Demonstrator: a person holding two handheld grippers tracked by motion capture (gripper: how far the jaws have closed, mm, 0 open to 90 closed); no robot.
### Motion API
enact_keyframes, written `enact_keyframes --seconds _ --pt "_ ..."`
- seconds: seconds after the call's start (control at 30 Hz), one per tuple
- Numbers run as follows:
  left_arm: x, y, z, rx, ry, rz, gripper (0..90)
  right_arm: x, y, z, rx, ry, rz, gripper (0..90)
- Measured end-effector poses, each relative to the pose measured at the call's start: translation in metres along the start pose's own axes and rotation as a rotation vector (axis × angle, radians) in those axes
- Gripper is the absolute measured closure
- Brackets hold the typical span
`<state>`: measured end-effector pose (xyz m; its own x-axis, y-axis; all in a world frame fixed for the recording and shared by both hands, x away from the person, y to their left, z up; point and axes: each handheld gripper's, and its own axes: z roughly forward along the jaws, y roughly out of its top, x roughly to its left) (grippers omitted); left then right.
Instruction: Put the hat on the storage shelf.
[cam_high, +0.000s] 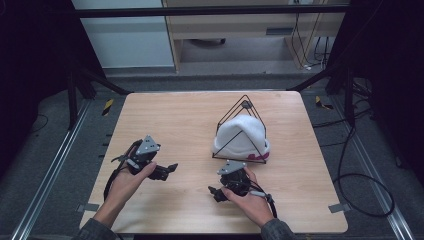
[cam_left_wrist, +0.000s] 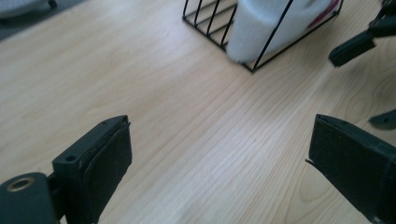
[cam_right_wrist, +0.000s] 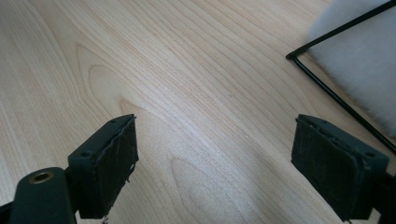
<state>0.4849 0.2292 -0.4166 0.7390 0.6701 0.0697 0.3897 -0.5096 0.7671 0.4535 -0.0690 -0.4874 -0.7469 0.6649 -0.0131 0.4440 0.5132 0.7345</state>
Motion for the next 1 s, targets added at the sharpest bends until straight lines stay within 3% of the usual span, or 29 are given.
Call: enact_keyframes --seconds 0.23,0.53,0.57,0.63,0.8,0.9,1.0 --pt "0.022 -0.036 0.007 0.054 0.055 -0.075 5.5 -0.004 -0.001 0.008 0.0 -0.02 0.031 14.2" --pt "0.049 -0.077 0.011 0.056 0.105 -0.214 6.6 -0.007 -0.004 0.023 0.019 -0.046 0.06 13.7" --pt "0.049 -0.08 0.012 0.064 0.117 -0.208 6.5 -0.006 -0.004 0.025 0.031 -0.057 0.056 12.3" --pt "0.047 -0.084 0.015 0.089 0.125 -0.191 6.6 -0.004 -0.007 0.027 0.003 -0.063 0.064 11.0" --pt "0.045 -0.093 0.023 0.074 0.117 -0.221 6.2 -0.003 -0.008 0.027 -0.008 -0.066 0.066 10.8" --pt "0.042 -0.099 0.028 0.08 0.151 -0.203 5.5 -0.003 -0.008 0.027 -0.008 -0.067 0.069 10.8" --pt "0.042 -0.1 0.028 0.082 0.152 -0.195 4.4 -0.002 -0.008 0.027 -0.009 -0.072 0.074 10.8"
